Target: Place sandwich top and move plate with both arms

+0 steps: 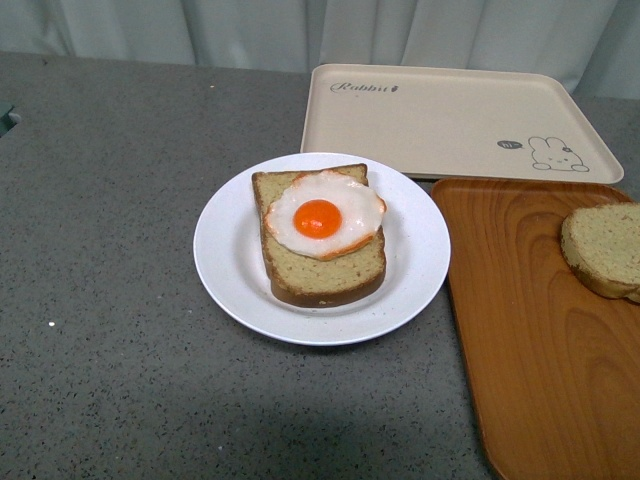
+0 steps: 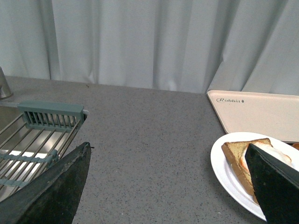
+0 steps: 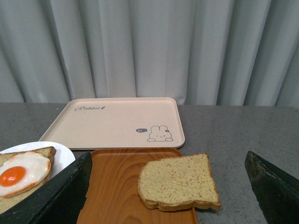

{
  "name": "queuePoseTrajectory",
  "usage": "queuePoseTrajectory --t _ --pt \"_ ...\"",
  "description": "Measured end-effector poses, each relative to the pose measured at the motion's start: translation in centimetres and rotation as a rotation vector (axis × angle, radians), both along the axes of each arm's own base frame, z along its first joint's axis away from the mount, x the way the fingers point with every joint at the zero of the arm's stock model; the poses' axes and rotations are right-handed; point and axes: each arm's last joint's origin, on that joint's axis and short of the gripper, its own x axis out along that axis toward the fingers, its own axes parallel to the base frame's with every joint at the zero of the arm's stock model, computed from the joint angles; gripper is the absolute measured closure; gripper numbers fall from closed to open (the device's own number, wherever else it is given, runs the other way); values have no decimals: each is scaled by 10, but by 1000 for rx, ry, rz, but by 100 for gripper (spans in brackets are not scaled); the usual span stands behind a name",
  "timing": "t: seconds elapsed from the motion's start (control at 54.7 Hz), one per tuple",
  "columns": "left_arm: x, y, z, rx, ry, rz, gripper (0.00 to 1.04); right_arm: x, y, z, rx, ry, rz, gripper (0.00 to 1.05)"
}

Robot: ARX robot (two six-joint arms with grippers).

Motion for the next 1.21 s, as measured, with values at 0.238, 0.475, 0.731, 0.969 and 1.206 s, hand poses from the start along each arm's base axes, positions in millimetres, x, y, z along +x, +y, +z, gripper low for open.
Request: queuePoseTrajectory --t 0.238,0.475,0.731,0.969,1.206 --pt "0 0 0 0 0 1 6 1 -2 -6 179 154 7 9" --pt "0 0 0 0 -1 0 6 18 -32 7 321 165 -150 9" --pt "0 0 0 0 -1 1 6 68 -76 15 565 303 -330 9" --pt "0 0 0 0 -1 0 6 107 -96 -4 721 451 -418 9" --pt "0 0 0 0 -1 0 6 132 -121 -2 735 488 -476 9"
